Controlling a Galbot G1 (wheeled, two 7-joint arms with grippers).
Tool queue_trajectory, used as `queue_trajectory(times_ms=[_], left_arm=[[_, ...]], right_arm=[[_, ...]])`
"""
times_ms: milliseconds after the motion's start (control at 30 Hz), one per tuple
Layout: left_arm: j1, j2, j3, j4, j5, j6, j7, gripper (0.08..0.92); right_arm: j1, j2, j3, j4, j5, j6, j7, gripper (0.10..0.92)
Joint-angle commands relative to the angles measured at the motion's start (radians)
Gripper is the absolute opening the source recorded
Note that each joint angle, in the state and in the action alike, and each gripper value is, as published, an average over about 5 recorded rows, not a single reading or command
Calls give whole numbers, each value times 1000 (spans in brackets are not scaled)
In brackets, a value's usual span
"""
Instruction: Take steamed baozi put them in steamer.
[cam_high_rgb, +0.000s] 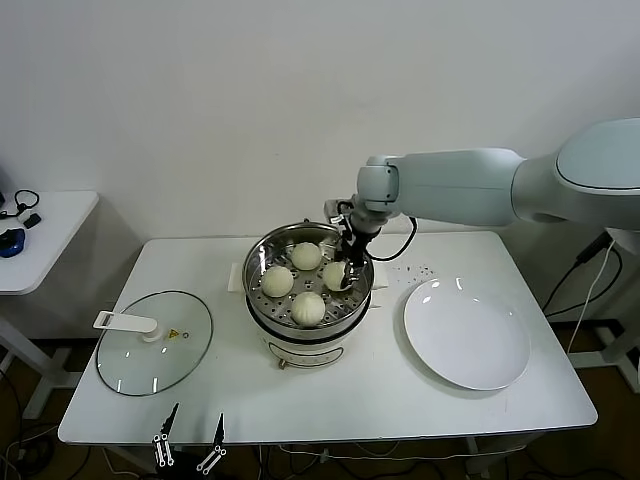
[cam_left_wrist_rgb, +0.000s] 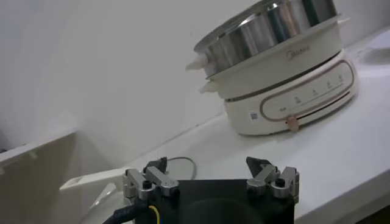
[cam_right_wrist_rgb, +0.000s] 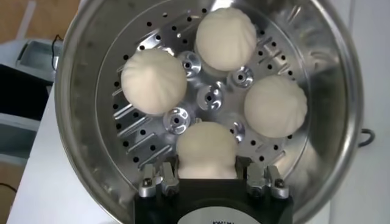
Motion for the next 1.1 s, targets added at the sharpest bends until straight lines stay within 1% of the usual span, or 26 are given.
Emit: queue_trajectory(times_ms=[33, 200, 267, 367, 467, 633, 700, 767, 900, 1033, 1100], left_arm=[[-2, 2, 0, 1, -1, 0, 0, 823], [-4, 3, -2, 1, -1, 0, 0, 823], [-4, 3, -3, 0, -1, 0, 0, 823], [-1, 2, -6, -2, -1, -2, -1, 823], [1, 3, -8, -3, -1, -2, -1, 823], [9, 2, -9, -14, 1, -1, 0, 823], [12, 3, -9, -18, 3, -1, 0, 823], [13, 2, -10, -21, 4, -1, -1, 823], [12, 0, -8, -26, 5, 2, 0, 823], [11, 0, -6, -29, 6, 4, -2, 823], [10, 0, -6, -29, 6, 6, -3, 823]], right_arm=[[-41, 11, 11, -17, -25, -3, 8, 611], [-29, 4, 19, -17, -23, 0, 31, 627], [-14, -3, 20, -10, -10, 3, 32, 665], [30, -18, 9, 15, 23, 11, 12, 751], [81, -40, 0, 43, 64, 21, -13, 805], [168, -118, 5, 100, 97, 24, -22, 822], [200, -172, 19, 142, 98, 17, 2, 822], [216, -237, 49, 198, 104, 2, 55, 823], [166, -365, 165, 298, 94, -27, 252, 823], [31, -497, 372, 376, 6, -40, 468, 823], [-54, -560, 482, 414, -33, -51, 543, 823]])
